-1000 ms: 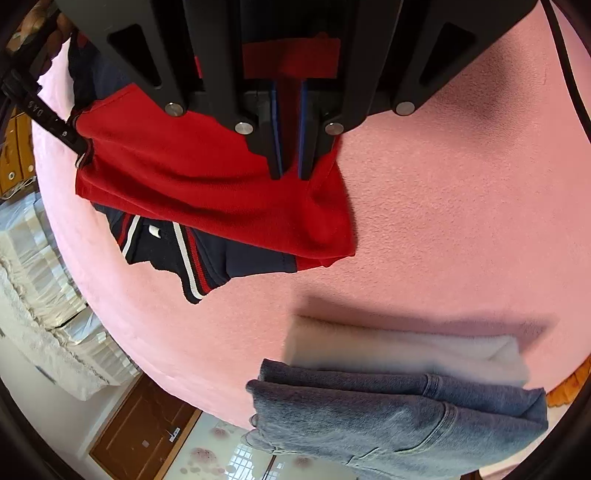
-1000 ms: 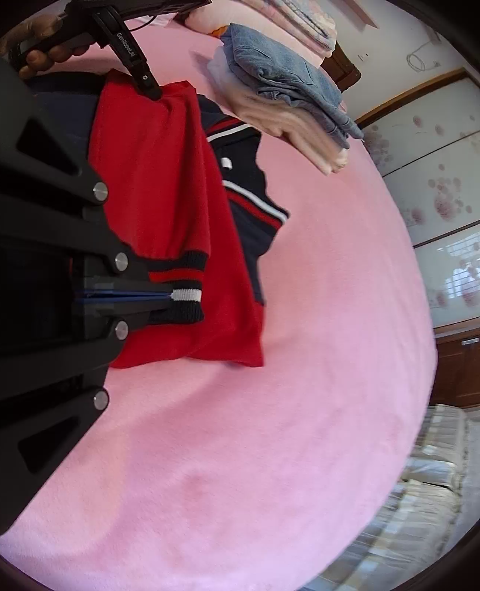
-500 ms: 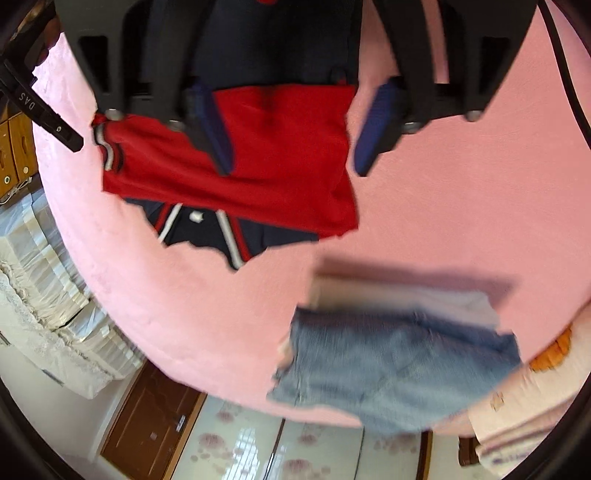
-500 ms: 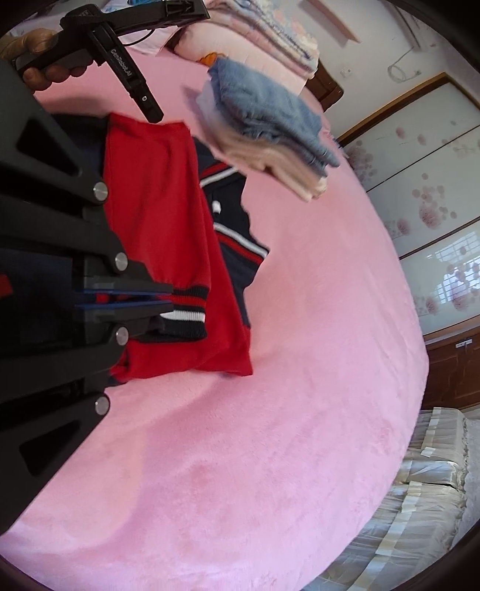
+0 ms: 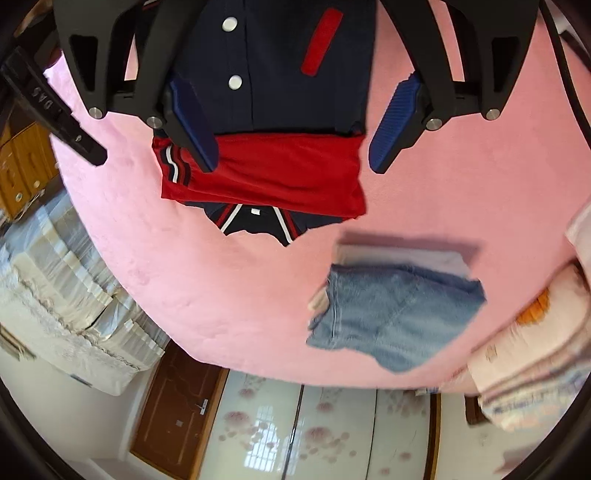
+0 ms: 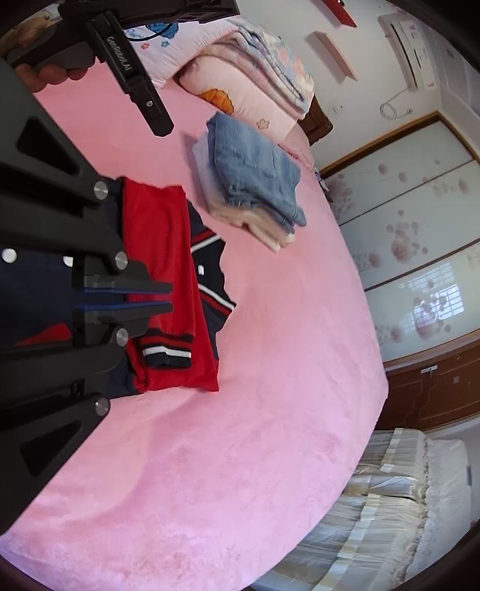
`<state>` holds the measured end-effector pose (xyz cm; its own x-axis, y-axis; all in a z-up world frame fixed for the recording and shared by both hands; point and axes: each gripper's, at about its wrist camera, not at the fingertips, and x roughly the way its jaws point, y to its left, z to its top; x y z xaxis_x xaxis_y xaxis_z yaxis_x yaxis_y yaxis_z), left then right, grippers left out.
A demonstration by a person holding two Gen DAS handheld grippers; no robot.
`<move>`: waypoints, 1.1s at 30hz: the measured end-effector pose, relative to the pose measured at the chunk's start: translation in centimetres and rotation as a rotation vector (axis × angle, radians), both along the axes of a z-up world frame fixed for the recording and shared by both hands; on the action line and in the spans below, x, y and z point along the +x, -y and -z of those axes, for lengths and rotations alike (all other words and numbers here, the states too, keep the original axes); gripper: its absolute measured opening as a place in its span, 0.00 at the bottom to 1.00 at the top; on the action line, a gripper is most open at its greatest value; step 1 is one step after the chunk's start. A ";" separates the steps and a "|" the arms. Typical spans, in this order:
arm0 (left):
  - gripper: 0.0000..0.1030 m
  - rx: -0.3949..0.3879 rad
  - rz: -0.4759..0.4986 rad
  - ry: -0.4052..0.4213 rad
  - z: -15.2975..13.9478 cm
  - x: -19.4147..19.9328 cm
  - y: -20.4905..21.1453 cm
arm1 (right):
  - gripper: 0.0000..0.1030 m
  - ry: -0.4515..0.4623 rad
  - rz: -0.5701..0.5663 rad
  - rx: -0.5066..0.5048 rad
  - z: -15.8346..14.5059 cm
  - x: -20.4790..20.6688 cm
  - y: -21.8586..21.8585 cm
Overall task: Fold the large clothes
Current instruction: 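Open both tools and move them to the striped jacket hem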
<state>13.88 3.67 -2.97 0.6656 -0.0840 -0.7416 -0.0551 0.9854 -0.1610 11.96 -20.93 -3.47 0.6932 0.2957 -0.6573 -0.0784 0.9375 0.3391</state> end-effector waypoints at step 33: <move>0.80 -0.115 -0.036 -0.214 11.0 -14.9 -6.1 | 0.29 -0.126 -0.033 -0.118 6.6 -13.8 3.8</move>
